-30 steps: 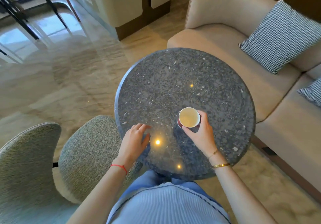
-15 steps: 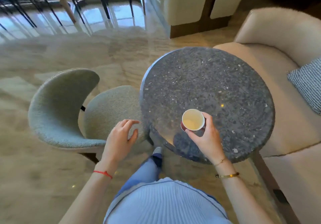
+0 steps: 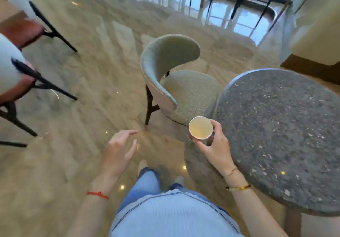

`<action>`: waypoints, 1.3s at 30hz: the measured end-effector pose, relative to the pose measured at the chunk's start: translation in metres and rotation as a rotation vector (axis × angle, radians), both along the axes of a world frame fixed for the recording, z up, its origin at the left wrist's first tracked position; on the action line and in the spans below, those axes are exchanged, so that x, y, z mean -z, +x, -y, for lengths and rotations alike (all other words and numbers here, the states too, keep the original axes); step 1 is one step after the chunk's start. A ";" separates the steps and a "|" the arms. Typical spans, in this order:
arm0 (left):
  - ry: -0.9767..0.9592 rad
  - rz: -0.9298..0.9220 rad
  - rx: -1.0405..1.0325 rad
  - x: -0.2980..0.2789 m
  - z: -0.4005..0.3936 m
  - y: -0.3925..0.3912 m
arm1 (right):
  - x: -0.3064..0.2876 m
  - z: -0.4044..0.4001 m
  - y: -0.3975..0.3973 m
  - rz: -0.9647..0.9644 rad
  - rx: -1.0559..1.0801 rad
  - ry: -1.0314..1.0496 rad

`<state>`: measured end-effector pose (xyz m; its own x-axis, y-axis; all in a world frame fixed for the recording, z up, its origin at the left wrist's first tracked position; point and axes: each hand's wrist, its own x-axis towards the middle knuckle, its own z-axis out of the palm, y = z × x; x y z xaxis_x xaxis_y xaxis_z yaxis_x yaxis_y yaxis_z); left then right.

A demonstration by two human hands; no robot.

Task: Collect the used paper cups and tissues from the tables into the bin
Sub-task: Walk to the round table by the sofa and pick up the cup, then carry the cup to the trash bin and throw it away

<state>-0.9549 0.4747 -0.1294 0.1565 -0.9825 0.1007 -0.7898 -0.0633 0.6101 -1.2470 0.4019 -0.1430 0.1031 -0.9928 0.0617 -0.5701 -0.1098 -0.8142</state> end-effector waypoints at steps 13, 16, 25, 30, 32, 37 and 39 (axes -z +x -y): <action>0.034 -0.060 -0.750 -0.004 -0.224 0.163 | 0.003 -0.061 0.274 0.043 -0.603 0.051; 0.033 -0.033 -0.852 -0.008 -0.270 0.211 | 0.007 -0.094 0.353 0.066 -0.690 0.056; 0.053 -0.003 -1.071 -0.013 -0.377 0.331 | 0.012 -0.177 0.540 0.088 -0.965 0.087; 0.061 -0.018 -1.231 -0.009 -0.407 0.383 | 0.009 -0.197 0.628 0.048 -1.149 0.099; 0.075 -0.017 -1.285 -0.007 -0.413 0.408 | 0.009 -0.203 0.669 0.039 -1.198 0.100; 0.075 -0.004 -1.373 -0.004 -0.421 0.495 | 0.007 -0.218 0.789 0.026 -1.319 0.094; 0.075 0.005 -1.426 -0.008 -0.425 0.534 | 0.003 -0.221 0.841 0.027 -1.378 0.078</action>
